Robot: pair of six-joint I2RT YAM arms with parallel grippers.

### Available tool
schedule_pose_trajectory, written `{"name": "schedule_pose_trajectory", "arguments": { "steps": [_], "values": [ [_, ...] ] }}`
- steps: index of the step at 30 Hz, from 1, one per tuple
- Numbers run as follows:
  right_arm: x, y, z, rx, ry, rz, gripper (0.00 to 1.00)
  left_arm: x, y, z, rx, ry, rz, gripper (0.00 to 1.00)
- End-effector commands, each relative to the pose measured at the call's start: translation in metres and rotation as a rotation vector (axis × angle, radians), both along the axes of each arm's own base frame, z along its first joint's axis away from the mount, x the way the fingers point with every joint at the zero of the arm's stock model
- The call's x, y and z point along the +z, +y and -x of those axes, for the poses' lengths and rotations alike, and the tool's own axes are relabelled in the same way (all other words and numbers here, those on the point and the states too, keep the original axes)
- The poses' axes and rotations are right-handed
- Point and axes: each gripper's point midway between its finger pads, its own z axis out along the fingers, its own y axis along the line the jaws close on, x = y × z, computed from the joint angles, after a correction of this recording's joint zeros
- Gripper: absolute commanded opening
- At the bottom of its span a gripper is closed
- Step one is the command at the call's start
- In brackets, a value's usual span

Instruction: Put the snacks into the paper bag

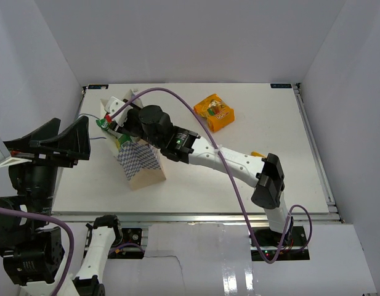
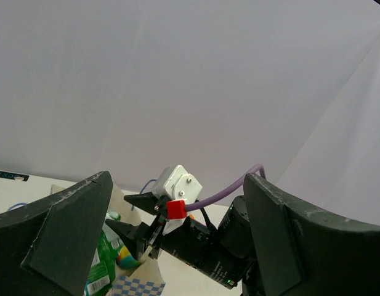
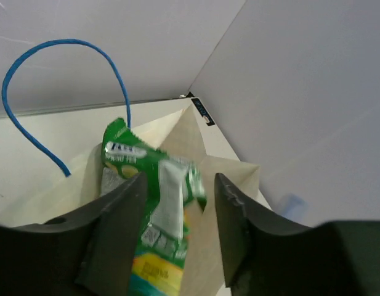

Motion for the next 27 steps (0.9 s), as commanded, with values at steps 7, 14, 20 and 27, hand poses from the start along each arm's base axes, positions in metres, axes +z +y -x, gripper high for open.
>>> {"name": "schedule_pose_trajectory", "arguments": {
  "steps": [7, 14, 20, 27],
  "values": [
    [0.086, -0.034, 0.006, -0.041, -0.081, -0.191, 0.64, -0.006, 0.0, -0.006, 0.001, 0.025, -0.007, 0.98],
    [0.095, -0.037, 0.043, 0.208, -0.061, -0.093, 0.67, -0.009, -0.005, -0.011, -0.032, 0.04, -0.011, 0.98],
    [0.06, -0.102, 0.041, 0.489, 0.109, 0.046, 0.9, -0.035, -0.042, -0.037, -0.274, 0.145, -0.014, 0.98],
    [-0.036, -0.242, -0.037, 0.198, 0.47, 0.082, 0.9, -0.083, -0.074, -0.076, -0.539, 0.322, 0.061, 0.98]
  ]
}}
